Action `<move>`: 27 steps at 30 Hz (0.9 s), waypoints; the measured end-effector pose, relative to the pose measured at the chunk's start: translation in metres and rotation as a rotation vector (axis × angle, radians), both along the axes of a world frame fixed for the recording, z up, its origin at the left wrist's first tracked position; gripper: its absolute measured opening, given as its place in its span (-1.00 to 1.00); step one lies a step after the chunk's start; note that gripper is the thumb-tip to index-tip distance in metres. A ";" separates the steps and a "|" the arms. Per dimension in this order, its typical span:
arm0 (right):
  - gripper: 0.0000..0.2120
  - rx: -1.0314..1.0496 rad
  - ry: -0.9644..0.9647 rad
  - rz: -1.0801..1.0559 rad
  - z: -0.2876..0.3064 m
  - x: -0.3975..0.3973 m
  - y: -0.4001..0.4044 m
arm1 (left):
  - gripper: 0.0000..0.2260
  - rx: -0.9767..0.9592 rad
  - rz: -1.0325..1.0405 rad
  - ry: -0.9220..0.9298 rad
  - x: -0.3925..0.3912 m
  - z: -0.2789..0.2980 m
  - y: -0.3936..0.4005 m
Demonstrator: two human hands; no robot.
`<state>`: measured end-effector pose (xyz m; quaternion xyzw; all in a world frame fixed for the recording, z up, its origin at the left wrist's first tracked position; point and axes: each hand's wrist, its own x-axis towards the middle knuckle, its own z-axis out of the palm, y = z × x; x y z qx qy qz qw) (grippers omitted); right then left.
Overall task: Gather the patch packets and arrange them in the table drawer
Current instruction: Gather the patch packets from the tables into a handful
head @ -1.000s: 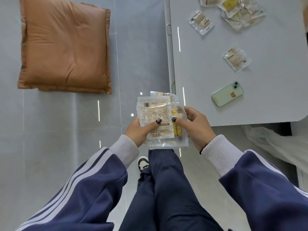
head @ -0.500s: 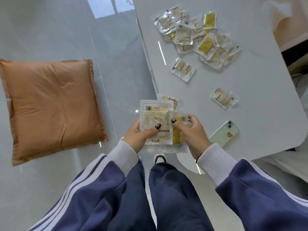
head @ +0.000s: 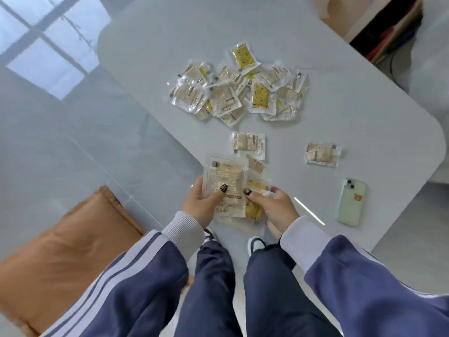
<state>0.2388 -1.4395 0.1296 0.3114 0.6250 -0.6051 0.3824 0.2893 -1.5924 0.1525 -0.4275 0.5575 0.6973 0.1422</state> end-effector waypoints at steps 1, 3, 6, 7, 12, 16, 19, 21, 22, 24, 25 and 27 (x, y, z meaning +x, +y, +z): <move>-0.65 -0.010 -0.010 -0.062 -0.001 -0.006 -0.006 | -0.77 -0.023 -0.040 -0.015 -0.015 -0.001 -0.011; -0.73 -0.015 -0.004 -0.150 -0.002 -0.024 -0.014 | -0.82 -0.038 -0.091 -0.041 -0.047 -0.004 -0.025; -0.71 0.028 0.036 -0.233 -0.004 -0.055 -0.018 | -0.85 -0.011 -0.114 -0.069 -0.092 -0.009 -0.033; -0.69 0.051 0.048 -0.244 -0.006 -0.067 -0.018 | -0.86 -0.003 -0.120 -0.080 -0.107 -0.012 -0.033; -0.73 0.101 0.044 -0.336 -0.024 -0.127 -0.019 | -0.82 -0.021 -0.116 -0.146 -0.174 -0.040 -0.033; -0.76 0.143 0.017 -0.394 -0.049 -0.166 -0.025 | -0.82 -0.021 -0.138 -0.174 -0.223 -0.073 -0.030; -0.77 0.178 -0.007 -0.442 -0.085 -0.185 -0.028 | -0.79 -0.055 -0.198 -0.169 -0.255 -0.103 -0.028; -0.79 0.196 -0.019 -0.454 -0.105 -0.195 -0.030 | -0.77 -0.072 -0.263 -0.151 -0.271 -0.122 -0.028; -0.81 0.211 -0.021 -0.469 -0.119 -0.202 -0.031 | -0.77 -0.093 -0.314 -0.141 -0.281 -0.135 -0.027; -0.82 0.249 -0.013 -0.487 -0.137 -0.211 -0.032 | -0.80 -0.180 -0.440 -0.133 -0.295 -0.154 -0.028; -0.81 0.266 -0.012 -0.503 -0.145 -0.214 -0.032 | -0.83 -0.235 -0.532 -0.127 -0.301 -0.162 -0.030; -0.76 0.289 -0.031 -0.514 -0.154 -0.219 -0.030 | -0.80 -0.291 -0.672 -0.120 -0.308 -0.169 -0.036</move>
